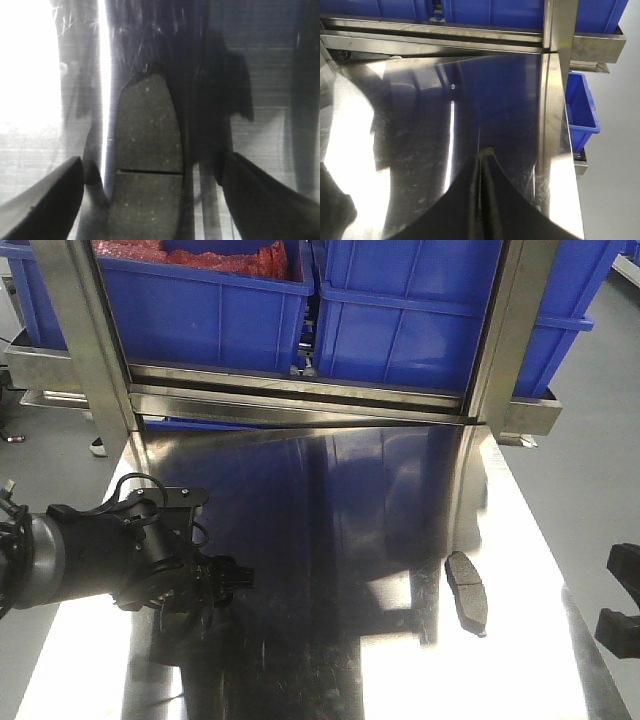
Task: Move and align brake pads A on conveyor
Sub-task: 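Lower the open left gripper over the nearer dark brake pad, then close the left gripper on the brake pad and lift it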
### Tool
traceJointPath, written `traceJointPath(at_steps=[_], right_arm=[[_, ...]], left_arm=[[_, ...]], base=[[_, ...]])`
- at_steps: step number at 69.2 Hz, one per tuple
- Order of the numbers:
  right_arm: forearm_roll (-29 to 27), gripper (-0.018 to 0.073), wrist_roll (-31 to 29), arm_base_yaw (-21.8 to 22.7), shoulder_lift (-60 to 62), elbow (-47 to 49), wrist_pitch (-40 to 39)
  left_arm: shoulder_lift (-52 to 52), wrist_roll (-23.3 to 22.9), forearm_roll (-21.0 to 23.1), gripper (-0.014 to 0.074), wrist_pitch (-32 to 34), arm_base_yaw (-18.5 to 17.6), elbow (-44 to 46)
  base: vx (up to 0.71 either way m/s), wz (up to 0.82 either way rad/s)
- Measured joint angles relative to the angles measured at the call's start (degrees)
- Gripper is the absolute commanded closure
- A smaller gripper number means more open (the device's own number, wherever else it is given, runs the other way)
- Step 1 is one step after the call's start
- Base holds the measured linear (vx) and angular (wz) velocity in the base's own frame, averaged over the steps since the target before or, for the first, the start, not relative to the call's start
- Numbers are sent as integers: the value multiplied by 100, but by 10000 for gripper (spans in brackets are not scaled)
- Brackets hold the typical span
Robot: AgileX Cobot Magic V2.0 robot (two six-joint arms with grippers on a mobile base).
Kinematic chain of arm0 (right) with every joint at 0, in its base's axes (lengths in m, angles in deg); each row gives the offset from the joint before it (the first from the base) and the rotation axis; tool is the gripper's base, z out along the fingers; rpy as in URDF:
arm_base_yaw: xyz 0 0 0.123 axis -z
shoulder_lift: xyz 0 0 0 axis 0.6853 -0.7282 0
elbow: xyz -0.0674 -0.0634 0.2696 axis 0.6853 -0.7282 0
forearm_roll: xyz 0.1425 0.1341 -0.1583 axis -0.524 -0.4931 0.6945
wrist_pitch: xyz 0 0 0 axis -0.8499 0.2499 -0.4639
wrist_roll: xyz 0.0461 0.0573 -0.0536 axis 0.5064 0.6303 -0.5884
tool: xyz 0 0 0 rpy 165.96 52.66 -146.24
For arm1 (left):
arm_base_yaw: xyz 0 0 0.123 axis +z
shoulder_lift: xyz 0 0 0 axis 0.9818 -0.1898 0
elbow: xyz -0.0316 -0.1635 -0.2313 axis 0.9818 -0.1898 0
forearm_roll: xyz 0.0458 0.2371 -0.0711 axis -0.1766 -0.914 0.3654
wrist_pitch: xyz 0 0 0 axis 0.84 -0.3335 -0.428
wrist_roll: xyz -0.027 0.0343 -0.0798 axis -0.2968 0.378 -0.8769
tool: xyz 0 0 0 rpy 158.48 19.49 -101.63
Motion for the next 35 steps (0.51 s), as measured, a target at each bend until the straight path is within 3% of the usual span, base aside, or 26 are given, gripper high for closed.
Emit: traceJointPath(at_steps=[12,35], right_arm=[[0,569,0,0,0,0,0],[0,569,0,0,0,0,0]], left_arm=[[0,0,0,139,-5,0,0],[0,0,0,372,-32,0,11]], base=[[0,0],[0,0]])
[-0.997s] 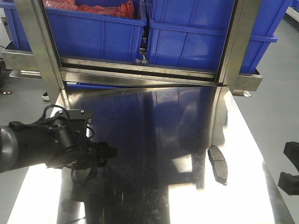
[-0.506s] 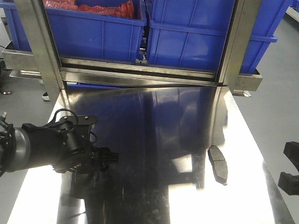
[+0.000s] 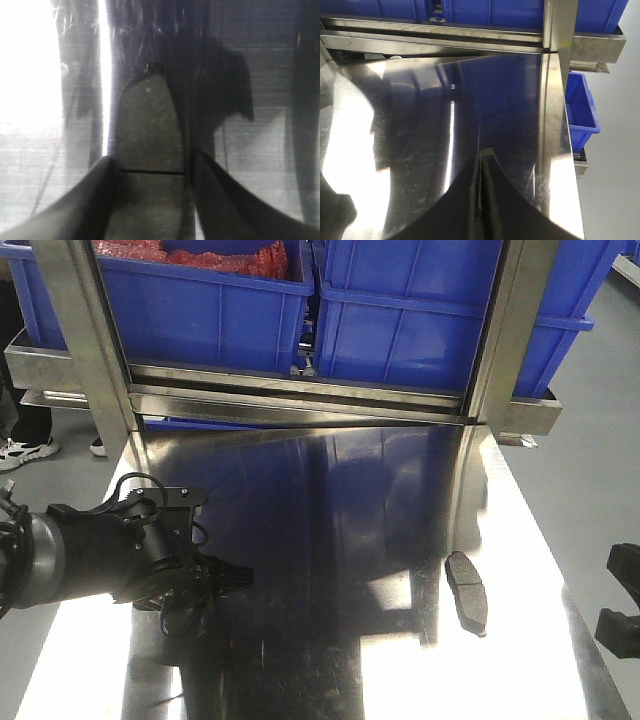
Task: Move and align brake pads A on conveyor
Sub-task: 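Close the left gripper on the brake pad and lift it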
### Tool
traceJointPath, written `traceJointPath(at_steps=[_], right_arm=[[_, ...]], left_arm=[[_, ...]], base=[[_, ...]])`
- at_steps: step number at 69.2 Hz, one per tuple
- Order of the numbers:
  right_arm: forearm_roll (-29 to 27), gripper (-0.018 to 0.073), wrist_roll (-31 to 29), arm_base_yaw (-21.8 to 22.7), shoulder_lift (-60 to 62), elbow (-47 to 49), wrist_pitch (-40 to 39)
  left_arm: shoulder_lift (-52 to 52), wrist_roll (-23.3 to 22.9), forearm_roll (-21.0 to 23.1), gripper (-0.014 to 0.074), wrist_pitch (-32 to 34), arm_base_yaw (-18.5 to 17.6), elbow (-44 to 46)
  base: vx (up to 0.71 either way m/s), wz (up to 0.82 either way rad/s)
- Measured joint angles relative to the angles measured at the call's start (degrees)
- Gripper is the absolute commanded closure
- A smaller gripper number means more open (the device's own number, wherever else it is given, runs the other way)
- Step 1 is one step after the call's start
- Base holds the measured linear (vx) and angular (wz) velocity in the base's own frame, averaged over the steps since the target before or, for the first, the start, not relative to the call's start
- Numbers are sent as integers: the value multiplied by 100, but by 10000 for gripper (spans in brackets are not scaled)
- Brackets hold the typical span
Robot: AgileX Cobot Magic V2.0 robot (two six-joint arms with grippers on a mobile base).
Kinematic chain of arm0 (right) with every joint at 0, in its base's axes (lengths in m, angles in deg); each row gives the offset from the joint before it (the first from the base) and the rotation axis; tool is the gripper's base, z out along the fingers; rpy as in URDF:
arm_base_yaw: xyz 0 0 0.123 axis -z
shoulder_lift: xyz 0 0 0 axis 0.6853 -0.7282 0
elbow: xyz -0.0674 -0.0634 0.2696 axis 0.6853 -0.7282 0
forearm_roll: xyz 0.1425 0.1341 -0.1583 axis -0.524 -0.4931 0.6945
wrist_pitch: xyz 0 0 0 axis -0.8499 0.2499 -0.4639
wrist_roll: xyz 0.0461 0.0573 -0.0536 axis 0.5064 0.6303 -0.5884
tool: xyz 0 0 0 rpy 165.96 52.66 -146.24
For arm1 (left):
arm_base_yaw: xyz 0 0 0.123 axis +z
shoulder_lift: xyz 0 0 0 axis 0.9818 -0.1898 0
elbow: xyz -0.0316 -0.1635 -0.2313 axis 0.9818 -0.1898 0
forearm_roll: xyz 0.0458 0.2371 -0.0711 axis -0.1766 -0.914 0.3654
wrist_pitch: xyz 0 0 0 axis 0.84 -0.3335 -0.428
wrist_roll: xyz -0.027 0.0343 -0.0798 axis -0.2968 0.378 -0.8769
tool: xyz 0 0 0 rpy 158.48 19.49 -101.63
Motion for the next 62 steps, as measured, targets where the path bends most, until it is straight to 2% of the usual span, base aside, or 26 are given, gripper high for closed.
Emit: traceJointPath(at_steps=[12,42,62], right_arm=[[0,569,0,0,0,0,0],[0,569,0,0,0,0,0],[0,569,0,0,0,0,0]], left_arm=[[0,0,0,430,6,0,0],[29,0,6,430,93,0,0],[715,166,6,430,95,0,0]], base=[[0,0],[0,0],[0,0]])
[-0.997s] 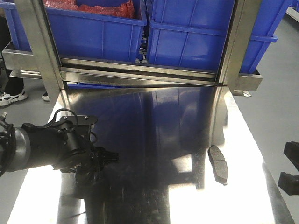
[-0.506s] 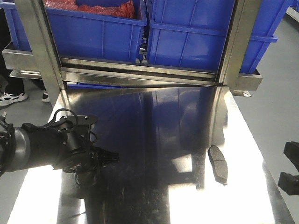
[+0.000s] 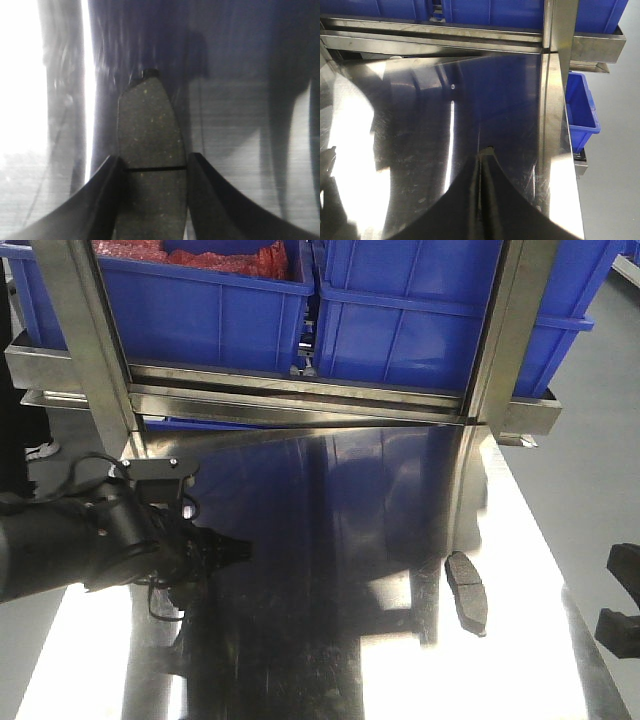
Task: Move and align brake pads A on conveyor
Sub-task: 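Close the left gripper on the brake pad and lift it, then lower the open right gripper over the other brake pad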
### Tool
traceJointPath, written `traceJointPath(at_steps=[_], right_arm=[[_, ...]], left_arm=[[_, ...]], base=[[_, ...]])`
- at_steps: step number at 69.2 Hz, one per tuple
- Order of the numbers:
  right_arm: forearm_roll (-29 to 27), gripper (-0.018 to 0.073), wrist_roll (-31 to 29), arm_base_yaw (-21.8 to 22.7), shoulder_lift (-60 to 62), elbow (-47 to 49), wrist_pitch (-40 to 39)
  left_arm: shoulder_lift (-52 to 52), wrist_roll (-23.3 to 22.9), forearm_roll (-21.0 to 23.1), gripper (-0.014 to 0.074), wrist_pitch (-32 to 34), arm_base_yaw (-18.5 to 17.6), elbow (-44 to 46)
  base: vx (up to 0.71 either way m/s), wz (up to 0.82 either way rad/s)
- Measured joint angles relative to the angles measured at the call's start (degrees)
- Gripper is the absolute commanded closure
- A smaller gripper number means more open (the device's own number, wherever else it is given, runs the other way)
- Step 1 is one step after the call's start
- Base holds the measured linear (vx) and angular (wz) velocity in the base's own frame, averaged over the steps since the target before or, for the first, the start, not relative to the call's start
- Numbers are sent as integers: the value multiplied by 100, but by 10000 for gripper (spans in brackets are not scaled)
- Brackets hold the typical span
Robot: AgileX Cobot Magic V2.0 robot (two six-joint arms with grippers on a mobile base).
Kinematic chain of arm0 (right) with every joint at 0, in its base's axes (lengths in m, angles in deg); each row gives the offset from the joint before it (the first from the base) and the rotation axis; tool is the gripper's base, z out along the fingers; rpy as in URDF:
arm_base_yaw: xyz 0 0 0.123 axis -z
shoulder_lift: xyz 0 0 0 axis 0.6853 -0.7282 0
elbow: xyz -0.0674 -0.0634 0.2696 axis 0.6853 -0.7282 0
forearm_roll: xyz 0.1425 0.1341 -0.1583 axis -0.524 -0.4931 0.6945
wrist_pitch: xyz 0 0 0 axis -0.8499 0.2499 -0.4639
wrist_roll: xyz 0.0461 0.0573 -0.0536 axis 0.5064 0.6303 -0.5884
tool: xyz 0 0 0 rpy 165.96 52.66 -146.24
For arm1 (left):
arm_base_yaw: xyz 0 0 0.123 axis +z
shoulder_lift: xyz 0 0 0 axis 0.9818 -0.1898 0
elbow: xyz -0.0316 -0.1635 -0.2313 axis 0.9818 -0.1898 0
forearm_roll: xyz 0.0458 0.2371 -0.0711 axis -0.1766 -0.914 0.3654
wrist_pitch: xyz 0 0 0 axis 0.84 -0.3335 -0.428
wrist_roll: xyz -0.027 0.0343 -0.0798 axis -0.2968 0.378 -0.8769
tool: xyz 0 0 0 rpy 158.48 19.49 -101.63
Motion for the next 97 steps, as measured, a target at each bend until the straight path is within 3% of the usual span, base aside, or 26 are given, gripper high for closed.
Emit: traceJointPath(at_steps=[20,56,97], right_arm=[[0,569,0,0,0,0,0],[0,569,0,0,0,0,0],[0,569,0,0,0,0,0]], left_arm=[[621,273,0,430,-266,0,-119],[2657,331,-193,430,-457,0,-1476],[2879,331,-210,430,-489,0,-1480]], base=[[0,0],[0,0],[0,0]])
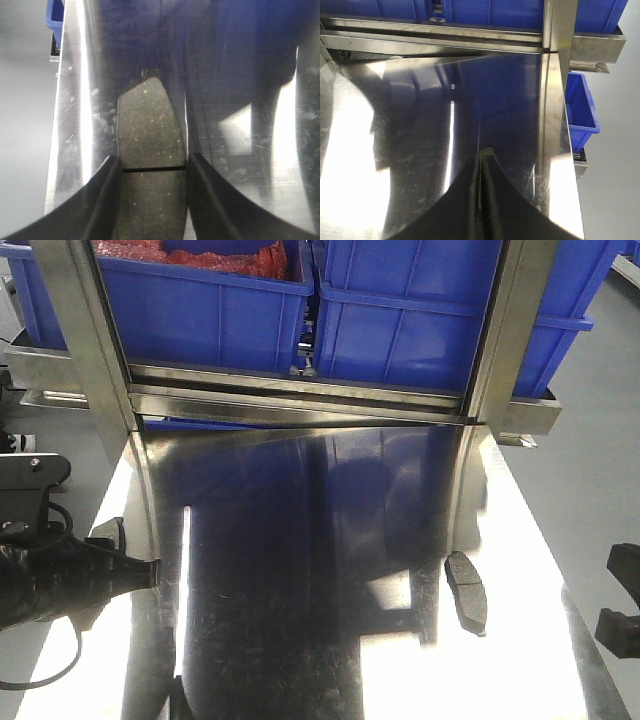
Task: Move and align brake pads A on conveyor
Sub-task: 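Lower the open right gripper over the other brake pad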
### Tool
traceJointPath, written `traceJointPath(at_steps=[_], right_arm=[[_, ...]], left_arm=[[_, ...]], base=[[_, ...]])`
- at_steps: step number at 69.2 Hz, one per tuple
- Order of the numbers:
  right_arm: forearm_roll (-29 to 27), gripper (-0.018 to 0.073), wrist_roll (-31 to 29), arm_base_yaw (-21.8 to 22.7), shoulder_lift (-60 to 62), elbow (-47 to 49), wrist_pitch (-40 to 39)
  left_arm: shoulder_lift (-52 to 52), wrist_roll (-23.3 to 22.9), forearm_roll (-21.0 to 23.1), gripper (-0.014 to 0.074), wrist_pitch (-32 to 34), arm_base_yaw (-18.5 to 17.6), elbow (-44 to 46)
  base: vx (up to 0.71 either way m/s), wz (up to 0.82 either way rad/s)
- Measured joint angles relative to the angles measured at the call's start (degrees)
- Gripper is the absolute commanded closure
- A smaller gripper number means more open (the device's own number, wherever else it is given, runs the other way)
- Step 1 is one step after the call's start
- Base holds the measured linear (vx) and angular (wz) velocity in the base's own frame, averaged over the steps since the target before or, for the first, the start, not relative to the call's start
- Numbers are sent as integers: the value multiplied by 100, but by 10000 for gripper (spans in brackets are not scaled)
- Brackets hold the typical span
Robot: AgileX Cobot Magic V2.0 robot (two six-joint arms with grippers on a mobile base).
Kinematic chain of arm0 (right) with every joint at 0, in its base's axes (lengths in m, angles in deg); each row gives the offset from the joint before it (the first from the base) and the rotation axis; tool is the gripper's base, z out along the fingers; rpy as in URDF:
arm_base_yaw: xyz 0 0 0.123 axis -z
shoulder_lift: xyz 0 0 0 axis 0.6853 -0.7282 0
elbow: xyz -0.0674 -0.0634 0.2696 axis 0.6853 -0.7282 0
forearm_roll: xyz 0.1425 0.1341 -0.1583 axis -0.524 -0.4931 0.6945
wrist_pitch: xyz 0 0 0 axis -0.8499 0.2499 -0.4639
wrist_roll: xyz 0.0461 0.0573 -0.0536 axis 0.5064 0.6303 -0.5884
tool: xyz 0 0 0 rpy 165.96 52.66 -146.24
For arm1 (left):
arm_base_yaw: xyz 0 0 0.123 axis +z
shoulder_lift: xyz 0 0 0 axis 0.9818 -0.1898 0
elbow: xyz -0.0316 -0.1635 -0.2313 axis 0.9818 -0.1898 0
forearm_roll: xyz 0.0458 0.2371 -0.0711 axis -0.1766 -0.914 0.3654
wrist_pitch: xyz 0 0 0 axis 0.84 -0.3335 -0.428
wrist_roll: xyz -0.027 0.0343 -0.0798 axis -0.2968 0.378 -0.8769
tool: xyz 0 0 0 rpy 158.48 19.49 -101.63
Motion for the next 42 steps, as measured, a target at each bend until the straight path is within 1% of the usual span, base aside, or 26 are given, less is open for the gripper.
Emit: traceJointPath(at_steps=[42], right_arm=[[0,569,0,0,0,0,0]], left_arm=[[0,0,0,430,0,0,0]], base=[[0,0]])
